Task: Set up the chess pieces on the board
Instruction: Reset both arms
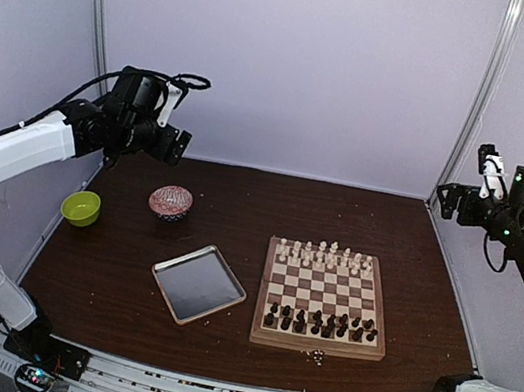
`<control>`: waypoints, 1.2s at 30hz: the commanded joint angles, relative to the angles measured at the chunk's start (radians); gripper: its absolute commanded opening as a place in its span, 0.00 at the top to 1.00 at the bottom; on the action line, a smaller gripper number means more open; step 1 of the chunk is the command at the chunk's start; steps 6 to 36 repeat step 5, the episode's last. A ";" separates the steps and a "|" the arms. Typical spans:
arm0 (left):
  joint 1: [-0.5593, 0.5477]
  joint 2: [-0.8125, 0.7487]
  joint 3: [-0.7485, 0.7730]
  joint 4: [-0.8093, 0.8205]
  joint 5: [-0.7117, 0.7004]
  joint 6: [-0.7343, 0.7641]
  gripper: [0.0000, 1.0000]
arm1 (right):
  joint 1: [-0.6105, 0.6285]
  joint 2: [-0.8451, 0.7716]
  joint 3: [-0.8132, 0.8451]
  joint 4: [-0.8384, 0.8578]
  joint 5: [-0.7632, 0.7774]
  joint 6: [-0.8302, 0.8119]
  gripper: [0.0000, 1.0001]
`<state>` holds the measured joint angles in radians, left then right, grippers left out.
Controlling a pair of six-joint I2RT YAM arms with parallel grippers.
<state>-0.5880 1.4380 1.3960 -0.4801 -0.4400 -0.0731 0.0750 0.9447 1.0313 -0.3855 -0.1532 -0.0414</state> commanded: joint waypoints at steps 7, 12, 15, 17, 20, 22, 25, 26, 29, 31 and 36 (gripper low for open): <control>0.004 -0.099 -0.076 0.132 -0.085 0.005 0.02 | -0.093 -0.031 -0.023 0.069 -0.132 0.063 0.00; 0.004 -0.099 -0.076 0.132 -0.085 0.005 0.02 | -0.093 -0.031 -0.023 0.069 -0.132 0.063 0.00; 0.004 -0.099 -0.076 0.132 -0.085 0.005 0.02 | -0.093 -0.031 -0.023 0.069 -0.132 0.063 0.00; 0.004 -0.099 -0.076 0.132 -0.085 0.005 0.02 | -0.093 -0.031 -0.023 0.069 -0.132 0.063 0.00; 0.004 -0.099 -0.076 0.132 -0.085 0.005 0.02 | -0.093 -0.031 -0.023 0.069 -0.132 0.063 0.00; 0.004 -0.099 -0.076 0.132 -0.085 0.005 0.02 | -0.093 -0.031 -0.023 0.069 -0.132 0.063 0.00; 0.004 -0.099 -0.076 0.132 -0.085 0.005 0.02 | -0.093 -0.031 -0.023 0.069 -0.132 0.063 0.00; 0.004 -0.099 -0.076 0.132 -0.085 0.005 0.02 | -0.093 -0.031 -0.023 0.069 -0.132 0.063 0.00; 0.004 -0.099 -0.076 0.132 -0.085 0.005 0.02 | -0.093 -0.031 -0.023 0.069 -0.132 0.063 0.00; 0.004 -0.099 -0.076 0.132 -0.085 0.005 0.02 | -0.093 -0.031 -0.023 0.069 -0.132 0.063 0.00; 0.004 -0.099 -0.076 0.132 -0.085 0.005 0.02 | -0.093 -0.031 -0.023 0.069 -0.132 0.063 0.00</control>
